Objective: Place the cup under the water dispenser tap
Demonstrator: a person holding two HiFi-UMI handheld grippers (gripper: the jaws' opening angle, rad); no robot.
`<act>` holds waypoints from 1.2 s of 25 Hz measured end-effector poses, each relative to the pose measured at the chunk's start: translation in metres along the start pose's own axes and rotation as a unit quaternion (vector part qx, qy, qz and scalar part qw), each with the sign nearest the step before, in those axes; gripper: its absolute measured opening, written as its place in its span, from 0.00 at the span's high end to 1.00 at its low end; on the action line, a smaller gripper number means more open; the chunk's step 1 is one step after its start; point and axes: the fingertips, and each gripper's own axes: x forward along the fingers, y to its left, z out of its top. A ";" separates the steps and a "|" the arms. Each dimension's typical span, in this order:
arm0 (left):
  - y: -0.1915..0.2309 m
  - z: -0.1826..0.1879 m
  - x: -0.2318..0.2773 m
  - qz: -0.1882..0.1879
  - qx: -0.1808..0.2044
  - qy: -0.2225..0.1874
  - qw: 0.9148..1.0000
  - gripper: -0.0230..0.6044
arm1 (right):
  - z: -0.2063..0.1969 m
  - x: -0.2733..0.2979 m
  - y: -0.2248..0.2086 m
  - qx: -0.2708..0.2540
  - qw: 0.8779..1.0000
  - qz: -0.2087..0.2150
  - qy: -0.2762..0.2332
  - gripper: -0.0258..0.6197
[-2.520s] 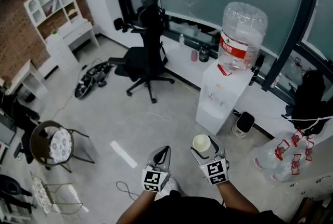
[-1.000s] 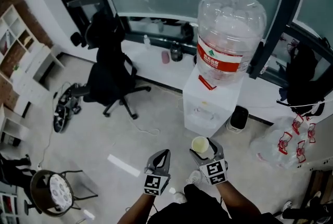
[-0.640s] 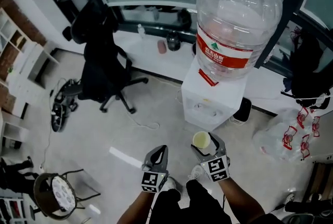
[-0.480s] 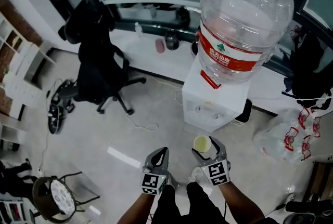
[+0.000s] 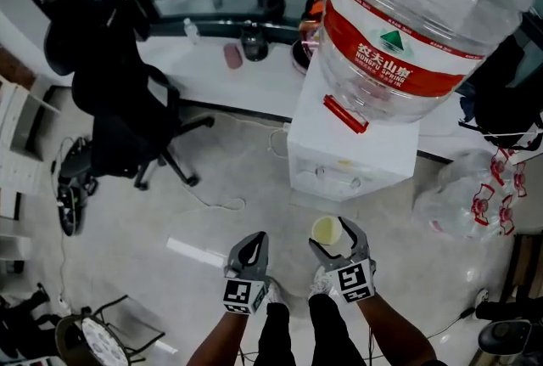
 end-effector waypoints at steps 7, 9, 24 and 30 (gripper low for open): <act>0.007 -0.042 0.036 -0.021 -0.003 0.004 1.000 0.94 | -0.024 0.045 -0.018 0.012 1.000 -0.022 -0.007 0.40; 0.003 -0.055 0.046 -0.027 0.004 0.006 1.000 0.94 | -0.032 0.056 -0.025 0.015 0.999 -0.029 -0.008 0.40; 0.026 -0.097 0.098 -0.033 0.012 0.019 0.999 0.94 | -0.091 0.163 -0.074 0.067 0.995 -0.071 0.032 0.40; 0.029 -0.105 0.097 -0.039 0.018 0.018 0.999 0.94 | -0.112 0.192 -0.090 0.088 0.991 -0.083 0.054 0.40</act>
